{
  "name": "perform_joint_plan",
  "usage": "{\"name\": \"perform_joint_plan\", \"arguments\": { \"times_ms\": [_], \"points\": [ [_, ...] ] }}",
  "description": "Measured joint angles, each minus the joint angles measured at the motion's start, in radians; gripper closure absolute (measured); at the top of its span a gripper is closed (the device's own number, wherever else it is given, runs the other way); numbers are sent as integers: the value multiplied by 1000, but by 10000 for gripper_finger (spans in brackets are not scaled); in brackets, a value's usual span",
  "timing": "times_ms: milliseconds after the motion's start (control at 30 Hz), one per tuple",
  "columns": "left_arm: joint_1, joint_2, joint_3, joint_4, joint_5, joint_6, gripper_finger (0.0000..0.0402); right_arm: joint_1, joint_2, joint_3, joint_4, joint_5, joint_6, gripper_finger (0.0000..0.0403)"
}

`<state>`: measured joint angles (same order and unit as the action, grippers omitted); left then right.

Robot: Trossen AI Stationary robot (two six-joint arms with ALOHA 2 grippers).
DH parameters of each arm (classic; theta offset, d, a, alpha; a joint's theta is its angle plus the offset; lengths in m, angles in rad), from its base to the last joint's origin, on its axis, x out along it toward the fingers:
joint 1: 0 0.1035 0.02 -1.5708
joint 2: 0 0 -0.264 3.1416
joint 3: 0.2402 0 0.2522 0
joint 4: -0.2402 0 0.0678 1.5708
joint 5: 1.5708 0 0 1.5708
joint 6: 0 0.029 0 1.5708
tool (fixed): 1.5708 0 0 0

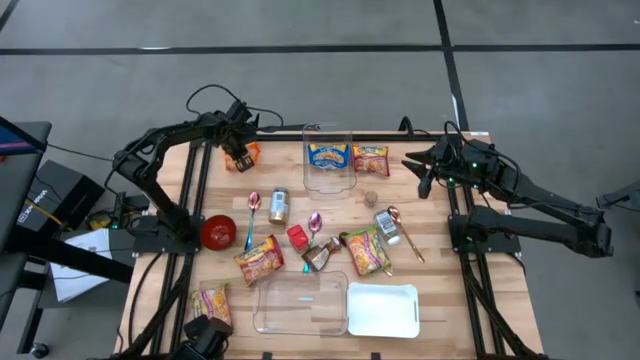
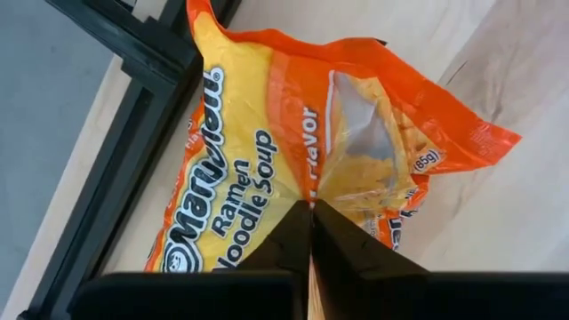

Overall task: Pick & Place Food Item
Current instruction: Put the orange noodle pack into the top transparent bin

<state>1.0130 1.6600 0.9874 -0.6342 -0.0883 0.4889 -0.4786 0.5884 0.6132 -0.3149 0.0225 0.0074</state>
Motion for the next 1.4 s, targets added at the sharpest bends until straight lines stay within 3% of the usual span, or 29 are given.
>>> {"name": "perform_joint_plan", "arguments": {
  "times_ms": [400, 767, 1000, 1400],
  "points": [
    [-98, -96, 47, -107, -47, -13, 401, 0, 0, 0, -1, 1, 0, 289],
    [-309, -209, 202, -212, -153, -81, 401, -1, 0, 0, 2, 4, 4, 289],
    [-436, -143, 372, -215, -264, -190, 401, -2, -2, 0, 3, 11, 19, 289],
    [-558, 120, 643, -206, -309, -247, 401, -2, -2, -1, -6, 11, 18, 289]
  ]
}}
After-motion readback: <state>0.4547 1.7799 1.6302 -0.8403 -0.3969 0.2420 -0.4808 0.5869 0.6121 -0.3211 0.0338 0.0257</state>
